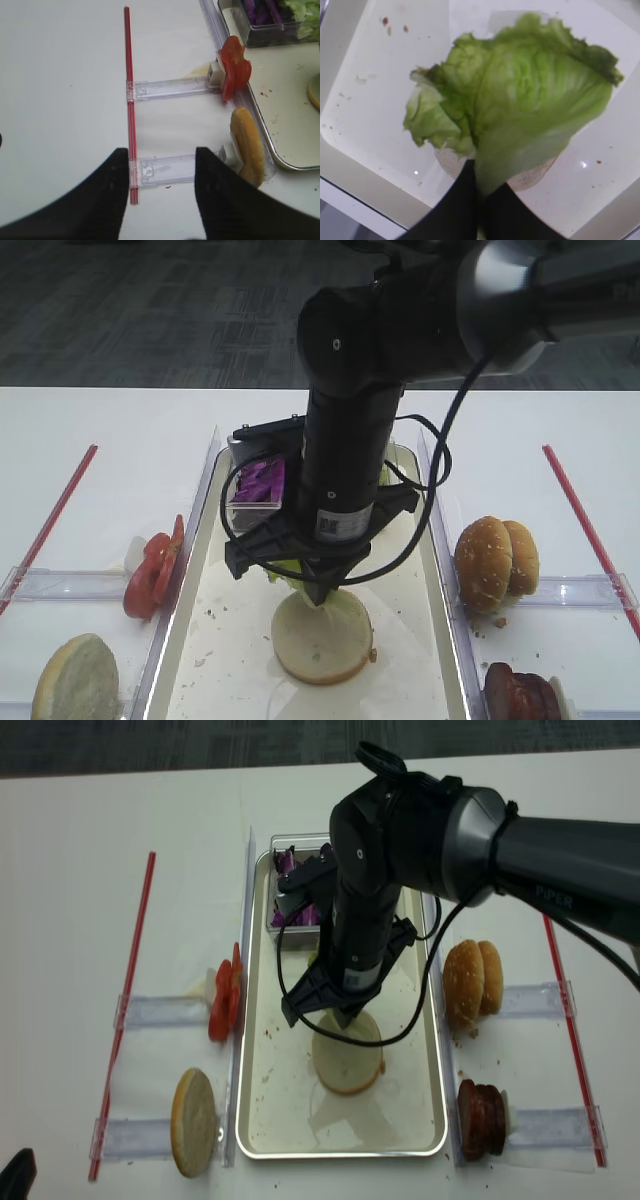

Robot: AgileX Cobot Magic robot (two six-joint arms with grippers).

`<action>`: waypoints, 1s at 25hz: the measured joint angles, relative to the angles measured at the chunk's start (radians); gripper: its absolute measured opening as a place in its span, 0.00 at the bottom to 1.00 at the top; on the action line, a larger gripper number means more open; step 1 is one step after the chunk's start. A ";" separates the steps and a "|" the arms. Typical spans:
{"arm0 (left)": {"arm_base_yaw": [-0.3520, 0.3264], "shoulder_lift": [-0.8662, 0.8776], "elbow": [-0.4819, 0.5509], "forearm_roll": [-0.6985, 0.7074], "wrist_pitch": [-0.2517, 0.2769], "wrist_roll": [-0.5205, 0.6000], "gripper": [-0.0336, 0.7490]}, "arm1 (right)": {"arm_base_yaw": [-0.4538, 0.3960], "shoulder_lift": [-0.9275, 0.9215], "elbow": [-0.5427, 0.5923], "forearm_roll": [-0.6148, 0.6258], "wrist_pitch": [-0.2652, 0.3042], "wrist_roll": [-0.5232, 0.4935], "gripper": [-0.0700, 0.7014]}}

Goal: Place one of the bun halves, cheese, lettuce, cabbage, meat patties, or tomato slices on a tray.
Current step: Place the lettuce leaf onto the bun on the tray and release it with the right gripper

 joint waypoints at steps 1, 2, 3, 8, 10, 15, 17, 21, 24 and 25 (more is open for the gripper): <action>0.000 0.000 0.000 0.000 0.000 0.000 0.42 | 0.000 0.009 0.000 0.000 0.002 0.000 0.14; 0.000 0.000 0.000 0.000 0.000 0.000 0.42 | 0.000 0.018 0.000 0.000 0.007 0.000 0.14; 0.000 0.000 0.000 0.000 0.000 0.000 0.42 | 0.000 0.028 0.000 0.000 0.009 0.000 0.14; 0.000 0.000 0.000 0.000 0.000 0.000 0.42 | 0.000 0.053 0.000 -0.002 0.019 0.000 0.14; 0.000 0.000 0.000 0.000 0.000 0.000 0.42 | 0.000 0.054 0.000 -0.002 0.019 0.000 0.14; 0.000 0.000 0.000 0.000 0.000 0.000 0.42 | 0.000 0.054 0.000 -0.002 0.027 0.000 0.14; 0.000 0.000 0.000 0.000 0.000 0.000 0.42 | 0.000 0.054 0.000 -0.002 0.033 0.000 0.14; 0.000 0.000 0.000 0.000 0.000 0.000 0.42 | 0.000 0.054 0.000 -0.002 0.036 0.000 0.14; 0.000 0.000 0.000 0.000 0.000 0.000 0.42 | 0.000 0.054 0.000 -0.008 0.041 0.000 0.14; 0.000 0.000 0.000 0.000 0.000 0.000 0.42 | 0.000 0.054 0.000 -0.008 0.041 0.000 0.14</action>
